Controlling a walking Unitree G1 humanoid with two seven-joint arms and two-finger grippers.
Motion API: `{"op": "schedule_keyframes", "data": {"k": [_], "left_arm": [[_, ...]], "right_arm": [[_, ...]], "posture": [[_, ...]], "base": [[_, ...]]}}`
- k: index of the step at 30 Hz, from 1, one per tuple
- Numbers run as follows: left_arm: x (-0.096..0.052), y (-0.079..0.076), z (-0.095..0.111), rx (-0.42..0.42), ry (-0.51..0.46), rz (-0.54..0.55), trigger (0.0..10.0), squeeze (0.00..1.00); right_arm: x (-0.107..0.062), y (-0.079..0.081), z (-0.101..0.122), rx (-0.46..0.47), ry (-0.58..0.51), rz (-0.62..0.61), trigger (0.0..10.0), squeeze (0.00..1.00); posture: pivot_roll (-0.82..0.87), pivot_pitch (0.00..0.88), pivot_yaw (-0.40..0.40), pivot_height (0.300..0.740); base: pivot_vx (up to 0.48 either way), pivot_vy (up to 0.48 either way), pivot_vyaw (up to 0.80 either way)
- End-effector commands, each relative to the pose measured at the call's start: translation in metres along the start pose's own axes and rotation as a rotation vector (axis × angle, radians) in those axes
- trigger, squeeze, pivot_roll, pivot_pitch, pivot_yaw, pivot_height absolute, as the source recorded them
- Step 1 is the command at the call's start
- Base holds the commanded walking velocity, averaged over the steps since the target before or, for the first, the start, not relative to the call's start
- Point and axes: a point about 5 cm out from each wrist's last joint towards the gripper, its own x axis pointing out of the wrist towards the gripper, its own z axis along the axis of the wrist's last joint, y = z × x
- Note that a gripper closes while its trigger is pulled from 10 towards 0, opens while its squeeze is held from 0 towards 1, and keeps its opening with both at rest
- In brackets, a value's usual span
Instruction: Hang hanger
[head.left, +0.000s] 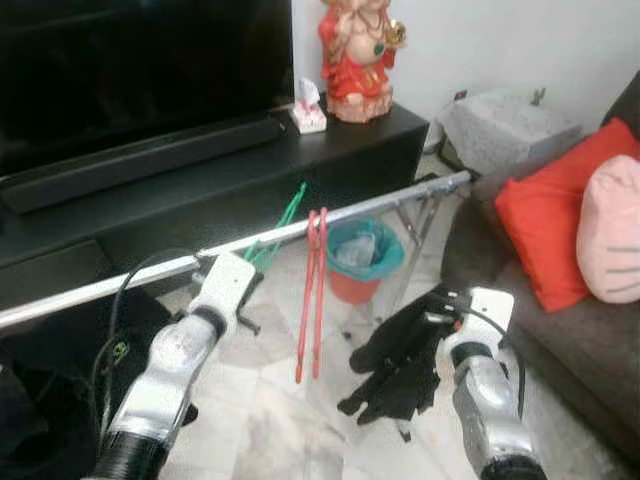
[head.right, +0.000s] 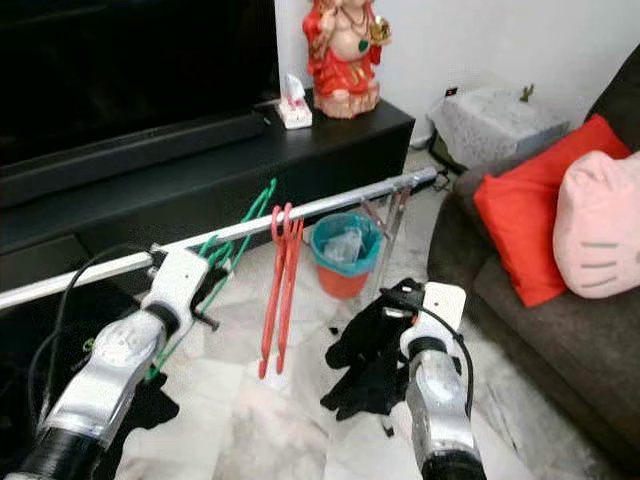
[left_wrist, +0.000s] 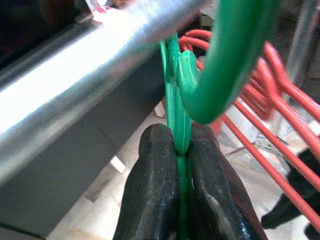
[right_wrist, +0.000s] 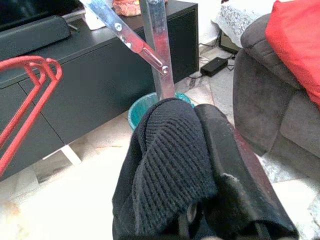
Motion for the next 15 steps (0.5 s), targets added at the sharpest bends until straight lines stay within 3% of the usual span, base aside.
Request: {"op": "schedule_keyframes", "data": {"k": [1, 3, 6, 9, 11, 15], "left_arm": [[-0.007, 0.002, 0.001, -0.004, -0.012, -0.002, 10.0, 0.00], [-0.014, 0.001, -0.007, -0.005, 0.021, 0.006, 10.0, 0.00], [-0.034, 0.000, -0.046, -0.021, 0.152, 0.047, 10.0, 0.00], [-0.039, -0.001, -0.056, -0.028, 0.182, 0.056, 10.0, 0.00], [-0.042, -0.003, -0.070, -0.082, 0.221, 0.087, 10.0, 0.00], [-0.044, -0.005, -0.077, -0.132, 0.233, 0.118, 10.0, 0.00]], "right_arm": [[0.002, 0.001, 0.004, -0.003, -0.016, 0.005, 10.0, 0.00], [0.002, 0.001, 0.004, -0.003, -0.015, 0.006, 10.0, 0.00], [0.002, -0.001, 0.004, -0.007, -0.013, 0.004, 10.0, 0.00], [0.003, -0.001, 0.004, -0.009, -0.012, 0.005, 10.0, 0.00], [0.004, -0.001, 0.005, -0.012, -0.008, 0.006, 10.0, 0.00], [0.004, 0.000, 0.005, -0.014, -0.007, 0.008, 10.0, 0.00]], "posture": [[0.03, 0.000, -0.014, 0.740], [0.03, 0.000, -0.014, 0.740], [0.03, 0.000, -0.015, 0.740], [0.03, 0.000, -0.017, 0.740], [0.03, 0.000, -0.017, 0.740], [0.02, 0.000, -0.018, 0.740]], "base": [[0.000, 0.000, 0.00], [0.000, 0.000, 0.00], [0.000, 0.000, 0.00], [0.000, 0.000, 0.00], [0.000, 0.000, 0.00], [0.000, 0.000, 0.00]]}}
